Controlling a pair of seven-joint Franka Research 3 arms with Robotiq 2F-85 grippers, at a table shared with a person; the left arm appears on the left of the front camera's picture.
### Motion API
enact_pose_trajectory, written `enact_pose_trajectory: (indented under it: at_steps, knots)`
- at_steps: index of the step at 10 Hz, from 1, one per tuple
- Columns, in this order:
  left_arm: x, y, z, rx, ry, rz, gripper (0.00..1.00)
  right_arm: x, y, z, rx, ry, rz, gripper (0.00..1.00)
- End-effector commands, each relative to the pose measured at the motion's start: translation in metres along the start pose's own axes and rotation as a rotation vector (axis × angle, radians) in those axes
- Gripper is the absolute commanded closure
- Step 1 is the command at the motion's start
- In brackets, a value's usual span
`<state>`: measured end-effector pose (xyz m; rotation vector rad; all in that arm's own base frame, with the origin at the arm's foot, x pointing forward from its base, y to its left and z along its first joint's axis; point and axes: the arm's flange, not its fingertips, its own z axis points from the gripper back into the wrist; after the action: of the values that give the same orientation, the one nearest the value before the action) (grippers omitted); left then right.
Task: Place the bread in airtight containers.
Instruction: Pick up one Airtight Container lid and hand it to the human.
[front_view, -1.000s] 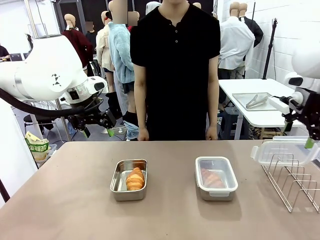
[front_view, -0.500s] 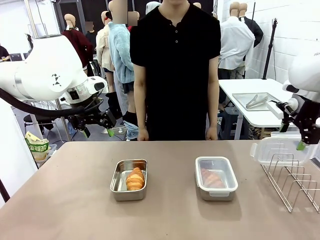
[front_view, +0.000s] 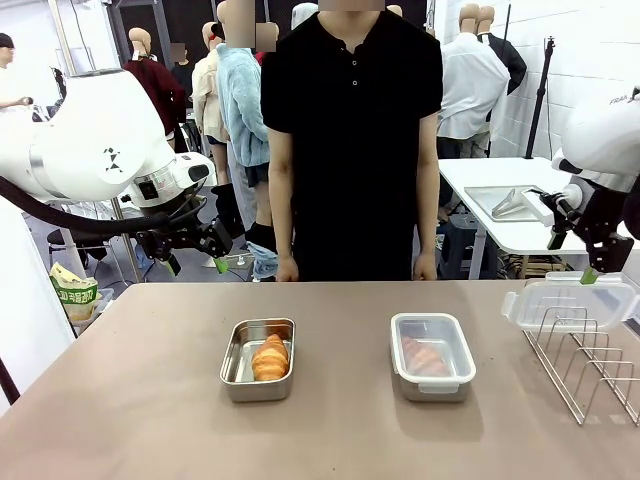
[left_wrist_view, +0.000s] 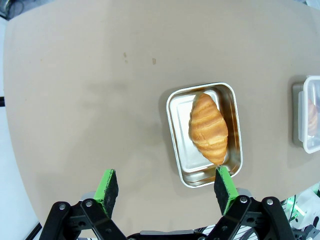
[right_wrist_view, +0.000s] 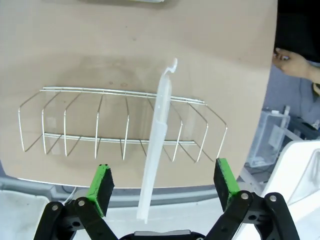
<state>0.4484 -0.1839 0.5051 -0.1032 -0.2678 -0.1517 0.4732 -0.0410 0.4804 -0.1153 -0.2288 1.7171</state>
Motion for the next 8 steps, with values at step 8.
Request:
enact_pose_trajectory:
  at_steps: [8]
  knots:
    - [0.003, 0.001, 0.001, 0.008, -0.003, 0.009, 0.00, -0.007, 0.004, -0.046, 0.113, -0.032, -0.028, 0.00]
